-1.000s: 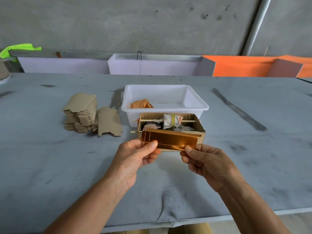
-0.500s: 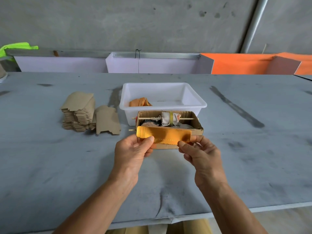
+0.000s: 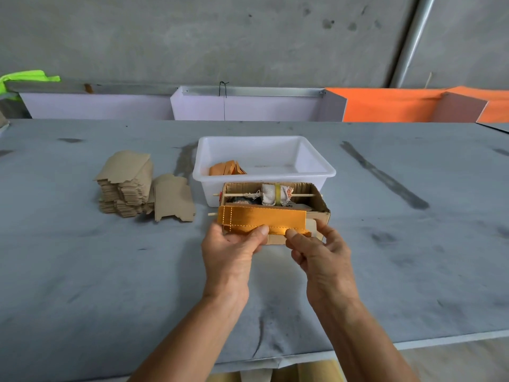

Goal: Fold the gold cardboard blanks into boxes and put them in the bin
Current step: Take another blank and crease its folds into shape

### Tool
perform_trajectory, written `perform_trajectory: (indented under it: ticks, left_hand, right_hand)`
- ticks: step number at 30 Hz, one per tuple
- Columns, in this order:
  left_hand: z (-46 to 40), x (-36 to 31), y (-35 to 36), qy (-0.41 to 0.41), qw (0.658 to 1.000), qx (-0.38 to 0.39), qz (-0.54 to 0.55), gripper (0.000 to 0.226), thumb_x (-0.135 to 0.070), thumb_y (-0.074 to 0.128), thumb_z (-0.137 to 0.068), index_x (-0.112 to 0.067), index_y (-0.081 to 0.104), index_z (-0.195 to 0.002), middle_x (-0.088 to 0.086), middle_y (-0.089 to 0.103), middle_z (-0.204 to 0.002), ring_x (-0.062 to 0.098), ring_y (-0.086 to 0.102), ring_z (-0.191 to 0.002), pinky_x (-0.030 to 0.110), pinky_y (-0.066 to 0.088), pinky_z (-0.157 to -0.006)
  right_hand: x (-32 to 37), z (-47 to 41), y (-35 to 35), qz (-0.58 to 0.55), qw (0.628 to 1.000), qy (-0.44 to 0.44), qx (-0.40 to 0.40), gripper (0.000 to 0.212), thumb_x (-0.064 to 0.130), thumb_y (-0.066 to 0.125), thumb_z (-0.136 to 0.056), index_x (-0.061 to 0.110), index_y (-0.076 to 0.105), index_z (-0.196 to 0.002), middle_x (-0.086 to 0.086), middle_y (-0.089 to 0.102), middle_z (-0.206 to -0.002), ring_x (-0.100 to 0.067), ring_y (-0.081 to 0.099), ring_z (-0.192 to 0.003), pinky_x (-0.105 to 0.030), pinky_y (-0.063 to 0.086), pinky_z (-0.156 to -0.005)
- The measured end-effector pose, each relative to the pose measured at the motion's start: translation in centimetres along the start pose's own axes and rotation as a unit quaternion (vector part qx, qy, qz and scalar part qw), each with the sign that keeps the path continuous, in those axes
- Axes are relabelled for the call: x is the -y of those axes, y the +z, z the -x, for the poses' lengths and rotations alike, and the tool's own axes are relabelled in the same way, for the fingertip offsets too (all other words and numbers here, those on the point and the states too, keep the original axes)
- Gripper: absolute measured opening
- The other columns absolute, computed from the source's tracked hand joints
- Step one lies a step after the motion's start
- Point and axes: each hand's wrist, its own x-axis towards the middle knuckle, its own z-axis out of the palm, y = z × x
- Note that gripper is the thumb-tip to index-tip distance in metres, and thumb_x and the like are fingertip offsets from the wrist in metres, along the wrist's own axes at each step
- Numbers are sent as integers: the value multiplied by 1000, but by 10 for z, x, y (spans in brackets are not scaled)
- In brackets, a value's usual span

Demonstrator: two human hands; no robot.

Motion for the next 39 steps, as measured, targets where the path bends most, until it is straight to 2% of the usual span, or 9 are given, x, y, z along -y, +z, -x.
perform_trajectory:
  ticks: [3, 8, 14, 17, 25, 29, 33, 36, 39]
  left_hand:
    - [4, 1, 5, 12, 1000, 3, 8, 32, 11, 74, -70, -6, 59, -93, 2, 69, -64, 7, 64, -52, 17, 50, -49]
    - [6, 3, 4, 10, 1000, 5, 3, 33, 12, 75, -68, -3, 60, -95, 3, 69, -62, 8, 63, -51, 17, 49, -48]
    - [-1, 6, -6, -1, 1000, 17, -17, 19, 6, 69, -78, -8, 60, -88, 3, 70, -61, 13, 66, -52, 19, 51, -49]
    - [-4, 8, -10, -13, 999, 28, -24, 6, 0, 59, -89, -6, 59, -87, 5, 71, -63, 17, 69, -57, 19, 52, -51]
    - [-7, 4, -18, -64, 996, 60, 0, 23, -18, 40, -101, -4, 58, -95, 15, 73, -73, 25, 72, -67, 23, 55, -55]
    - [-2, 5, -21, 50, 993, 108, -18, 23, -13, 41, -100, -7, 64, -101, 14, 74, -85, 25, 71, -78, 26, 57, -68]
    - [-1, 12, -21, 172, 968, 133, -127, 23, -1, 49, -94, -12, 68, -99, 4, 75, -87, 18, 70, -85, 28, 54, -81]
    - [-1, 11, -29, 260, 923, 190, -211, 35, 7, 54, -89, -23, 66, -103, -8, 72, -100, 5, 65, -97, 21, 50, -88]
    - [-5, 11, -37, 319, 869, 240, -294, 45, 18, 60, -77, -14, 69, -106, -4, 66, -112, 3, 61, -108, 24, 48, -96]
  right_hand:
    - [-7, 6, 7, -23, 999, 22, 19, 45, -1, 74, -73, 10, 56, -113, -2, 64, -71, -18, 61, -75, -28, 45, -70]
    - [-13, 6, 13, -68, 994, 85, 8, 23, -2, 73, -73, 10, 60, -88, -1, 63, -65, -12, 59, -60, -23, 43, -60]
    - [-9, 3, 3, -13, 996, 88, -1, 4, 6, 65, -86, 9, 63, -83, -4, 71, -66, -9, 67, -57, -24, 45, -63]
    - [-9, 2, 0, -7, 996, 91, 2, 13, 8, 56, -93, 9, 61, -81, -6, 73, -67, -9, 69, -60, -24, 45, -63]
    - [-7, 1, -5, -36, 994, 102, 10, 23, 13, 41, -100, 8, 61, -89, -10, 74, -74, -16, 72, -67, -26, 46, -61]
    - [-8, 4, -2, -63, 987, 143, 37, 16, 24, 52, -96, 11, 60, -95, -11, 74, -90, -18, 72, -75, -26, 49, -61]
    - [-7, 7, 4, -61, 984, 159, 57, 21, 30, 58, -90, 9, 61, -93, -12, 74, -91, -17, 72, -73, -23, 51, -56]
    - [-1, 6, 5, -62, 986, 145, 61, 24, 32, 56, -91, 10, 65, -90, -10, 74, -85, -16, 71, -67, -25, 48, -60]
    - [1, 7, 2, -38, 989, 133, 47, 21, 23, 56, -93, 8, 67, -84, -6, 70, -70, -13, 63, -54, -24, 49, -55]
